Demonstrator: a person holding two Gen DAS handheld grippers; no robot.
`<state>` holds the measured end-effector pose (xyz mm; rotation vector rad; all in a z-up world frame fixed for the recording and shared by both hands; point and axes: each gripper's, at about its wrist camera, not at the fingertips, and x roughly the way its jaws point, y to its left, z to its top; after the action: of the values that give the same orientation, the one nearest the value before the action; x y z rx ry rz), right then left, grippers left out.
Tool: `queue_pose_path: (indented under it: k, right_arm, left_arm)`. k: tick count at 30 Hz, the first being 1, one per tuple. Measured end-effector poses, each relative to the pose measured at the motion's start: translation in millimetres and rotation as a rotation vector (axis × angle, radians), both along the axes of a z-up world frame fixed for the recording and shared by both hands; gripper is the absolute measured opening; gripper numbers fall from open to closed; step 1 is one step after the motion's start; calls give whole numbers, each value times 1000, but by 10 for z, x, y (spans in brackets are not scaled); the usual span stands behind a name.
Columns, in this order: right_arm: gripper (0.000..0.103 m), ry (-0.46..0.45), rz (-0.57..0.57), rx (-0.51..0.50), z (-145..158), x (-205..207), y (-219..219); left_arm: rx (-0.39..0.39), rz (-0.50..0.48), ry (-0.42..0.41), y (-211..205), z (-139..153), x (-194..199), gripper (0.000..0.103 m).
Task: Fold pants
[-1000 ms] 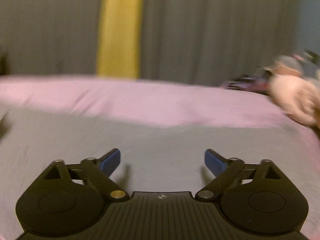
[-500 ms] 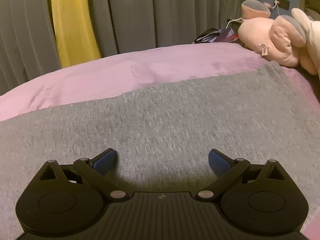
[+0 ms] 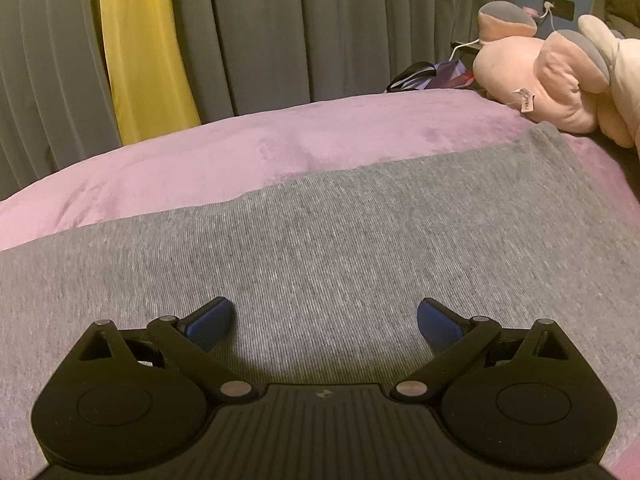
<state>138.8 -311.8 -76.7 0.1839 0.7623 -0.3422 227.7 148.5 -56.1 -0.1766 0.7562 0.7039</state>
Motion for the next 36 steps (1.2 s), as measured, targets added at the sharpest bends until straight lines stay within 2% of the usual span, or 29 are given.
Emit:
queue_pose_path:
  k: [3,6,10,12,13,14,16,19,25,29,33,36]
  right_arm:
    - [99,11,4,25,57,15,-14]
    - [99,-18,56,114,195,30,-10]
    - [98,-81,147,217,389,255,138]
    - [88,-93,205,257,444,455,280]
    - [78,-91,242,279,461,586,381]
    - [63,-82,280,297,471,715,486]
    - [46,-48,375,322,459,998,757]
    - [46,-12,478,275,437,1313,1142]
    - [46,125,650,279,323,1650,1591]
    - [46,139,754,317,352,1506,1611]
    - [46,171,784,373,331,1469,1533]
    - [47,173,792,374,388,1423,1525]
  left_arm:
    - [39,28,-2,-30,96,-118,94]
    - [98,83,3,0,167,-217,94]
    - [96,204,-79,186,252,-348,97]
    - [57,256,-80,304,223,-357,97]
    - [45,280,-80,350,207,-360,97]
    - [39,298,-79,393,190,-362,97]
    - [21,328,-102,469,170,-388,97]
    - [-22,303,-136,510,159,-426,97]
    - [-13,285,-91,486,62,-359,97]
    - [6,273,-98,466,43,-328,98]
    - [9,269,-107,447,60,-319,98]
    - [17,266,-112,434,90,-342,98]
